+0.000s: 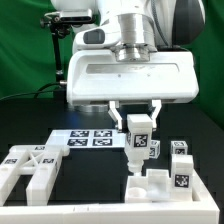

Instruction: Assemble chair

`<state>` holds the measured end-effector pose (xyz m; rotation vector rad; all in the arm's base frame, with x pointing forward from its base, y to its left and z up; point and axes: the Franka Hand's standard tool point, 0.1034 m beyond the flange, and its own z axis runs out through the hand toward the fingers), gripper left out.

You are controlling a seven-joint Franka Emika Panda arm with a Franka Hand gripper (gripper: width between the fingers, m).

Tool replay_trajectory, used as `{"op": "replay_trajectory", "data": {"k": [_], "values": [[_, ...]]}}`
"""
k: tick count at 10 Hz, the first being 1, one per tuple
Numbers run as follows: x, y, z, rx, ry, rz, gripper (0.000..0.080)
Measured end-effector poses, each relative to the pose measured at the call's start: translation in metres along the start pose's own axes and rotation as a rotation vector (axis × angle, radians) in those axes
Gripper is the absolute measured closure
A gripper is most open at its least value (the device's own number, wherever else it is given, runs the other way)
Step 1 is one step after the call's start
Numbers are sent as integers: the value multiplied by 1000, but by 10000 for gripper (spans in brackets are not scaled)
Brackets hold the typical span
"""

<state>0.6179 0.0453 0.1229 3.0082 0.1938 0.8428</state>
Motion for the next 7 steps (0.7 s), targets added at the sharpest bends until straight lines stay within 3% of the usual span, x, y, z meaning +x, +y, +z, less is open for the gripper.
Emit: {"op": "replay_trajectory", "data": {"k": [3, 7], "values": [[-12, -2, 17, -6, -9, -1, 514], [-15, -4, 30, -3, -19, 3, 514]]}}
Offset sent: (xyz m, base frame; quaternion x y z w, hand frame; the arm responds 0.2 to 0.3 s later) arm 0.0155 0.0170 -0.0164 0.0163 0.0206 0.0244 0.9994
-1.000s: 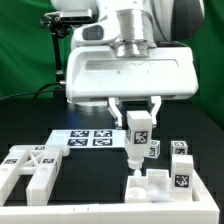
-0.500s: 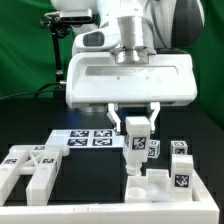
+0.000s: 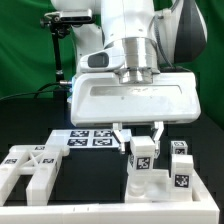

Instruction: Assemble chair

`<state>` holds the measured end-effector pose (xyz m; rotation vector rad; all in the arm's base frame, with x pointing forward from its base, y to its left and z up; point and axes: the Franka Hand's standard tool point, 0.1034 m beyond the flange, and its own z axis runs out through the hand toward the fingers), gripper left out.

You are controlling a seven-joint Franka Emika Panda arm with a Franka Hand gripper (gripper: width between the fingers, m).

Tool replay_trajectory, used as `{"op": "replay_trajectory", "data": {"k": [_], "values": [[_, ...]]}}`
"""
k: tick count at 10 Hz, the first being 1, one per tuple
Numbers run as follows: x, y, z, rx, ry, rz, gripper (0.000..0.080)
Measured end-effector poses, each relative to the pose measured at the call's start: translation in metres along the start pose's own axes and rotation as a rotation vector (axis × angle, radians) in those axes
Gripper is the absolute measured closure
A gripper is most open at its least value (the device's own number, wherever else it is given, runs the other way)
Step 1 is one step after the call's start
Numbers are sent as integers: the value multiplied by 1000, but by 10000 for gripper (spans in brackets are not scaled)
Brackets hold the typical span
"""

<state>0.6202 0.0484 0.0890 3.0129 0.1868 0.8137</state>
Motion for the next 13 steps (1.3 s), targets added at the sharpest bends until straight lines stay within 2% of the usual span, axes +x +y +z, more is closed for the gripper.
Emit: {"op": "replay_trajectory", "data": {"k": [5, 7, 9, 10, 11, 12, 13], "values": [[-10, 3, 11, -6, -14, 2, 514], [-11, 7, 13, -21, 6, 2, 514], [-11, 8, 13, -26, 11, 3, 514], [-11, 8, 13, -26, 11, 3, 457], [-11, 8, 14, -26, 11, 3, 316], [-11, 8, 14, -26, 11, 3, 316], [-11, 8, 14, -26, 11, 3, 206]]}}
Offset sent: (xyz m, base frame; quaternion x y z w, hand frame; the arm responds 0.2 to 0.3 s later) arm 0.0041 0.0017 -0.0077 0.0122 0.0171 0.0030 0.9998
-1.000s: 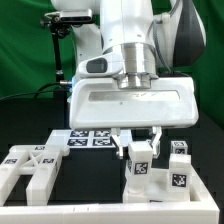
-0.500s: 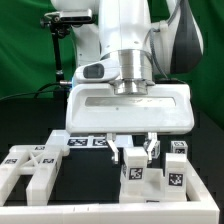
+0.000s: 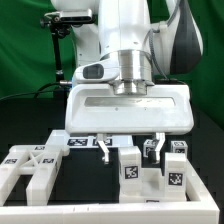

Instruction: Assemble chair

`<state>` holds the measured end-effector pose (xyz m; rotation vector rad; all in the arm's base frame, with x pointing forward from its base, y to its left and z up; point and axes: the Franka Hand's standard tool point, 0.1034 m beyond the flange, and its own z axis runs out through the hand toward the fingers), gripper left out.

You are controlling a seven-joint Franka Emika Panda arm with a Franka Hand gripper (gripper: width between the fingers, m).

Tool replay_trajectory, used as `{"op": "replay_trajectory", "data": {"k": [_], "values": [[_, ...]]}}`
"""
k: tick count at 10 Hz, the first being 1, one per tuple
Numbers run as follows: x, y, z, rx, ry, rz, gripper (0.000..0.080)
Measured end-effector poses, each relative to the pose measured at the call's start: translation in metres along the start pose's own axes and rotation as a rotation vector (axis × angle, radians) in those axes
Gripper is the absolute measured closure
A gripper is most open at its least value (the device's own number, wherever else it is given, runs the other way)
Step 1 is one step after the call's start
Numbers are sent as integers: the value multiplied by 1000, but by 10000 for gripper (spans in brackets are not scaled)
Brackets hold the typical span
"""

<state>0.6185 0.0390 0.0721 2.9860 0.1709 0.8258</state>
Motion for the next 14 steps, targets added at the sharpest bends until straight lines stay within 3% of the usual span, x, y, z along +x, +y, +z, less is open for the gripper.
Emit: {"op": "replay_trajectory", "data": {"k": [1, 5, 7, 8, 10, 11, 14], "values": [[0, 0, 0, 0, 0, 0, 161], [0, 1, 0, 0, -2, 1, 151], [7, 9, -9, 61, -125, 46, 151], [7, 5, -11, 95, -198, 99, 151], [13, 1, -8, 109, -219, 123, 151], [5, -5, -7, 146, -321, 145, 151], [9, 2, -3, 176, -467, 117, 151]]}}
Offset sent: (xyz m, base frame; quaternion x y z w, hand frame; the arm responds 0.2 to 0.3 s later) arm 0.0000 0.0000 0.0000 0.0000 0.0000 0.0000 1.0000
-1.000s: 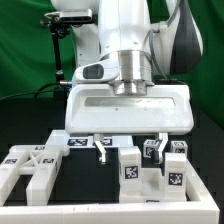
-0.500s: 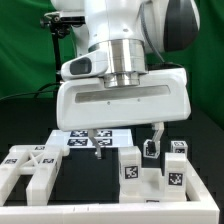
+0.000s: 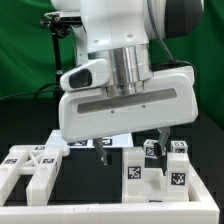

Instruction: Assemble chair

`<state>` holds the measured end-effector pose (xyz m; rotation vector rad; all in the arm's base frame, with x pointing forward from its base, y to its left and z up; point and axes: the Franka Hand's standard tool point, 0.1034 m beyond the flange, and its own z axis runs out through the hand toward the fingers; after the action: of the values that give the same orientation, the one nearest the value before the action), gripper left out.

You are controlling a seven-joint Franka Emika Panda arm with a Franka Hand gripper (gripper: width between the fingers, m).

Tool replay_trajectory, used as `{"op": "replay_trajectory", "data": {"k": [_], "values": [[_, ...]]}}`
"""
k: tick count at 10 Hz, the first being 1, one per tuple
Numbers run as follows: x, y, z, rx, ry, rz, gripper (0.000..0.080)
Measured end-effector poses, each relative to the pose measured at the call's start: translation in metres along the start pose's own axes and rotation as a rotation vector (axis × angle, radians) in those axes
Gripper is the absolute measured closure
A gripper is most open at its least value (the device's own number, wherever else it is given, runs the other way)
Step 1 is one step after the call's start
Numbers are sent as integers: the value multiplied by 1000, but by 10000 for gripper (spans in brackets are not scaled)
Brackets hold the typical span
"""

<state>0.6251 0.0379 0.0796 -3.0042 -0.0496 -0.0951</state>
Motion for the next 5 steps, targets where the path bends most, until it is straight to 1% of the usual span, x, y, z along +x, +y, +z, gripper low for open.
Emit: {"op": "replay_trajectory", "data": {"k": [1, 2, 3, 4, 5], "values": [[2, 0, 0, -3, 13, 13, 151], [1, 0, 0, -3, 12, 21, 263], [1, 0, 0, -2, 12, 37, 398], [1, 0, 0, 0, 12, 123, 514], [1, 0, 1, 0, 12, 187, 514]]}}
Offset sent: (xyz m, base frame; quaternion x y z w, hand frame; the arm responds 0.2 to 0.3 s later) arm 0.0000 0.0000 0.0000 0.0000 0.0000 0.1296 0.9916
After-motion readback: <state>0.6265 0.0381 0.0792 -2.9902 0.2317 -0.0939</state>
